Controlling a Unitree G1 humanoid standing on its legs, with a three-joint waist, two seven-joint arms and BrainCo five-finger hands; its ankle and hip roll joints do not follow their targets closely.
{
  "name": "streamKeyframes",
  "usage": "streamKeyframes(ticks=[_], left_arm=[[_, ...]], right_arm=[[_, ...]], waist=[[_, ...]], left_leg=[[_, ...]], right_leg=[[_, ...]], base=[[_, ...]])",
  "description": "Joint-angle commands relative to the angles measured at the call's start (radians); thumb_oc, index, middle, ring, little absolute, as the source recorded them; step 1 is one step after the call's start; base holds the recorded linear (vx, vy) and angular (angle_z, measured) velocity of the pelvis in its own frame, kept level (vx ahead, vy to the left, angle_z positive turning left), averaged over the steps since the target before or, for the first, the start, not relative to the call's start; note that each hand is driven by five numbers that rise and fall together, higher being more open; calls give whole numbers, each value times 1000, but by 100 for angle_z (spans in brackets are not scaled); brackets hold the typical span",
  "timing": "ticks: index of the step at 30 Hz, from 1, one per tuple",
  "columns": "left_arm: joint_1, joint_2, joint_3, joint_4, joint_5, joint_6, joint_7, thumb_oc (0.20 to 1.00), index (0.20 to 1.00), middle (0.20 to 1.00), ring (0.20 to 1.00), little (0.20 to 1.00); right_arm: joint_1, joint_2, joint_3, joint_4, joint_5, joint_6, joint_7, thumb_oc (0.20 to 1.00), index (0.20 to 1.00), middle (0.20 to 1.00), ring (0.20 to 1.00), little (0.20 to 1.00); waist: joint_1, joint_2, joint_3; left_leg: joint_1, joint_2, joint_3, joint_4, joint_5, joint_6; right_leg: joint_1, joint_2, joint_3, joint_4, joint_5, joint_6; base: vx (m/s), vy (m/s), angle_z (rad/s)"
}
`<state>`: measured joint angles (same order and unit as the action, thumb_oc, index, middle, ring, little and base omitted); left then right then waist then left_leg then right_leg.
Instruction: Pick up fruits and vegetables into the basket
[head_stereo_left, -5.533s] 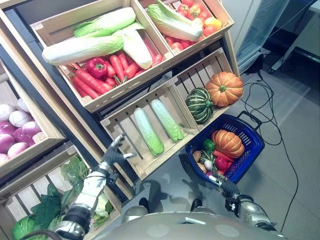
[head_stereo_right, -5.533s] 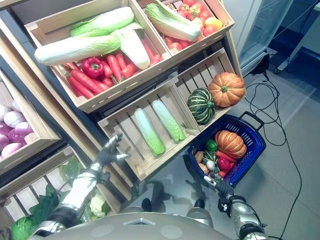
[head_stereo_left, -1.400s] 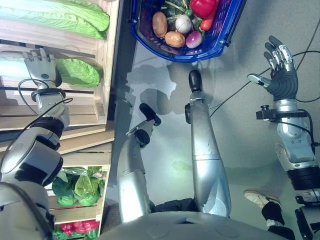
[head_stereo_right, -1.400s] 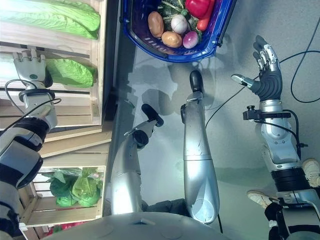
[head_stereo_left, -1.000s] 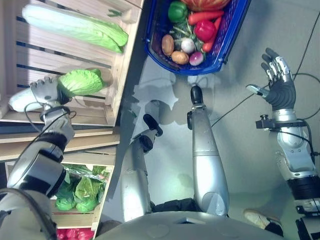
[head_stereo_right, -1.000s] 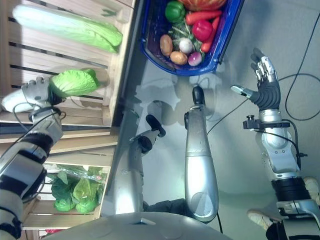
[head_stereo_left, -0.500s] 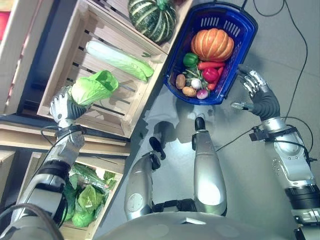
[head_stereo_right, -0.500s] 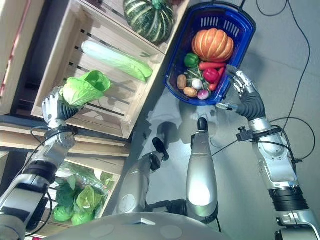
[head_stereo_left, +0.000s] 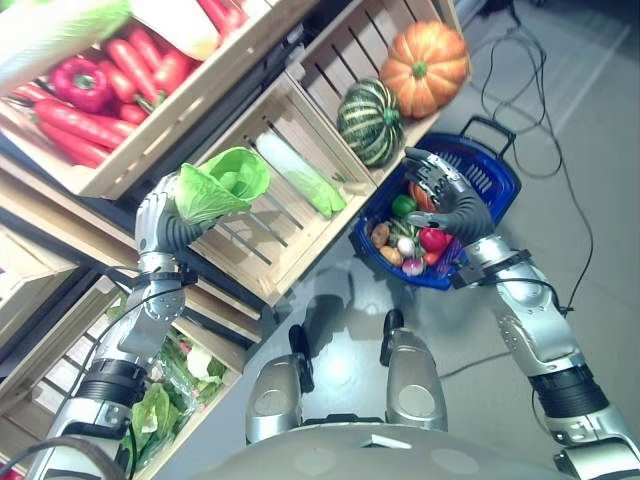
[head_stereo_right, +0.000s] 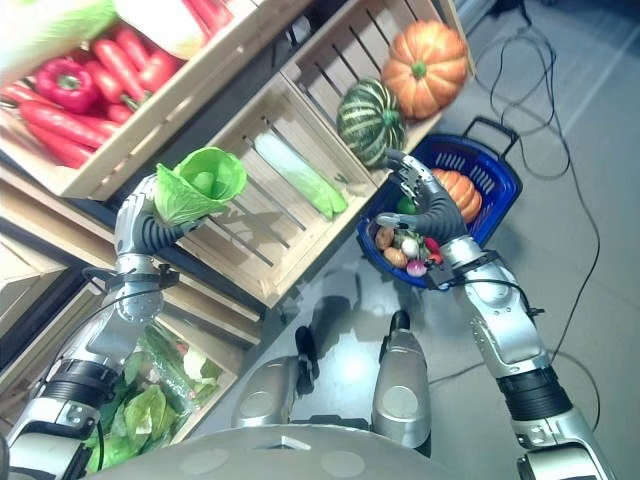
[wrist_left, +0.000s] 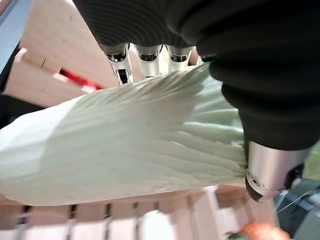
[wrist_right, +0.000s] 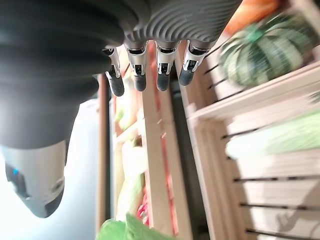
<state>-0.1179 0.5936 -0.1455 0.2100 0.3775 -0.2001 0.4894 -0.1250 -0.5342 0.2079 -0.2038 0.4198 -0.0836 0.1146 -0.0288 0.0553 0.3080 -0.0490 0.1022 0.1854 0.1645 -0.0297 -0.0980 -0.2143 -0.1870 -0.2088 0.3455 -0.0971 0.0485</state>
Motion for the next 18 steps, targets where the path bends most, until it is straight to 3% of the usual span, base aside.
streamKeyframes(ticks=[1, 10, 18], left_arm=[[-46, 24, -32, -95, -27, -43, -60, 200, 200, 200, 200, 200], [-117, -38, -156, -163, -98, 4, -146, 200, 200, 200, 200, 200], [-168, -73, -256, -155, -91, 68, -204, 200, 200, 200, 200, 200]], right_arm=[[-66, 46, 49, -82, 8, 17, -72, 1000, 1000, 1000, 1000, 1000], [-174, 84, 152, -81, 26, 120, -172, 1000, 1000, 1000, 1000, 1000], [-235, 112, 224, -74, 7, 166, -209, 1000, 1000, 1000, 1000, 1000]], waist=[[6, -62, -70], [30, -91, -123], [33, -102, -149]], left_leg=[[-39, -61, 24, 88, -94, 62], [51, -53, 28, 18, -101, 62], [91, -48, 46, -21, -104, 61]], right_leg=[[148, -36, -15, -183, 59, 91], [214, -36, -22, -230, 77, 115], [232, -39, -28, -252, 90, 128]], base=[[64, -81, 6], [21, -47, 4], [-8, -12, -1]])
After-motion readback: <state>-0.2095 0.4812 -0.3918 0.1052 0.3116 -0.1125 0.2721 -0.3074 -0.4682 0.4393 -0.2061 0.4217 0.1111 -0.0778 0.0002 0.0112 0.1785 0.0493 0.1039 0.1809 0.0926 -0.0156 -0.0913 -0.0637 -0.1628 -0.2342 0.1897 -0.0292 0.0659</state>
